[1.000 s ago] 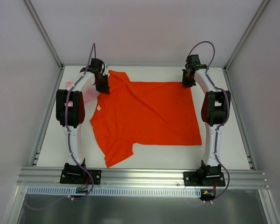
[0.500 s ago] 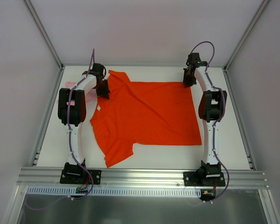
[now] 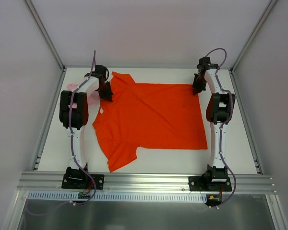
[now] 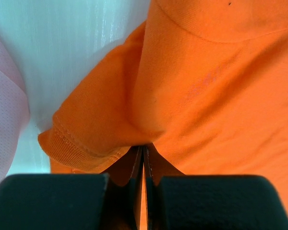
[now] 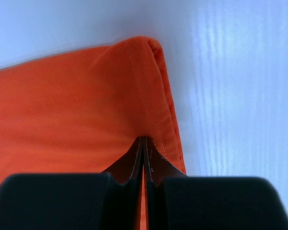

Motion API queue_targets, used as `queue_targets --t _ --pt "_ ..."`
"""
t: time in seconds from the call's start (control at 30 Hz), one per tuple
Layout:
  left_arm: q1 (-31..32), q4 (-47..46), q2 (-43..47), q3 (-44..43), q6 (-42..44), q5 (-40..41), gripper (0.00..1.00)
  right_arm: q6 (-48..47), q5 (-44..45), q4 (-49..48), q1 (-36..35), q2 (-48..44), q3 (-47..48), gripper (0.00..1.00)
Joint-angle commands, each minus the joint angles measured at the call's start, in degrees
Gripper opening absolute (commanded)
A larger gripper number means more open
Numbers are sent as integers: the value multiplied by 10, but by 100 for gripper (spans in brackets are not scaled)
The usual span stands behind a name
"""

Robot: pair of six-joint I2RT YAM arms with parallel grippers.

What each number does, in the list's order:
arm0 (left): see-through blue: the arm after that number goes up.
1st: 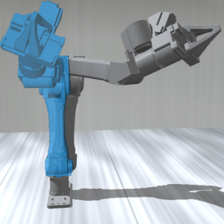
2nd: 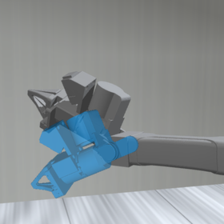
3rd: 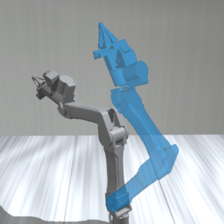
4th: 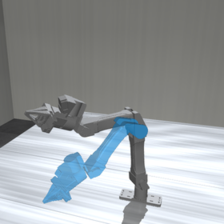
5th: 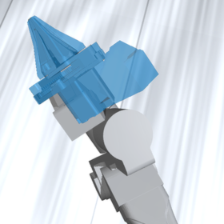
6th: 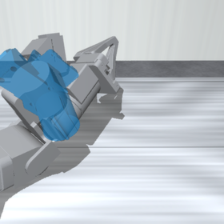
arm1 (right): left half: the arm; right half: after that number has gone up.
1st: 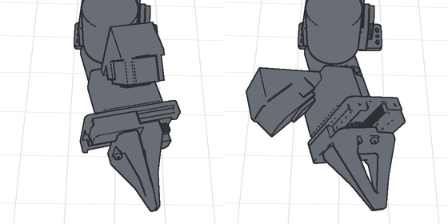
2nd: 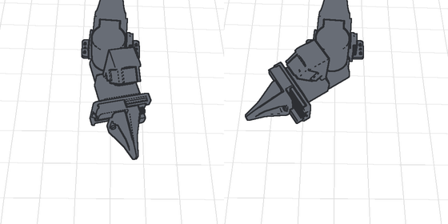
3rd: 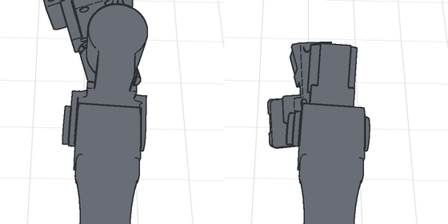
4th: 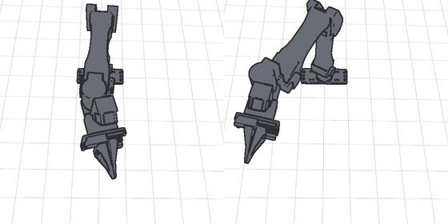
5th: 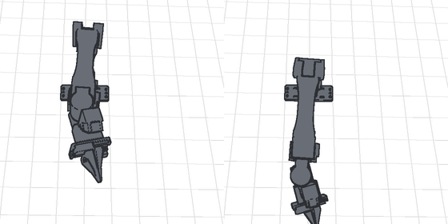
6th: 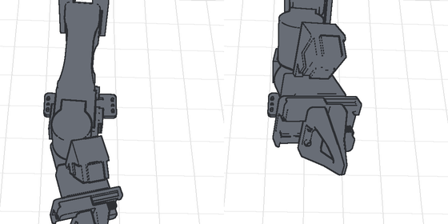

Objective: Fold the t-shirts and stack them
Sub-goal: Flatten out the tshirt

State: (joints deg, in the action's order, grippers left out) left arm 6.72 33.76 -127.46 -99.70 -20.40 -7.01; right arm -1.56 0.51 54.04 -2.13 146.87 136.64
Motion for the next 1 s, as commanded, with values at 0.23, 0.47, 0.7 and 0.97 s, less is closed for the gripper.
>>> queue_targets --t 0.23,0.47,0.7,0.97 --pt "-27 14 -2 16 -36 -37 0 45 -15 34 32 4 9 2" --pt "-31 18 2 28 -60 -48 0 47 14 38 39 -11 -19 3" --pt "-31 -6 33 57 -82 -84 0 33 20 1 42 -63 -93 3" --pt "-29 -2 88 -36 -43 -113 29 1 -60 -59 40 -158 -59 20"
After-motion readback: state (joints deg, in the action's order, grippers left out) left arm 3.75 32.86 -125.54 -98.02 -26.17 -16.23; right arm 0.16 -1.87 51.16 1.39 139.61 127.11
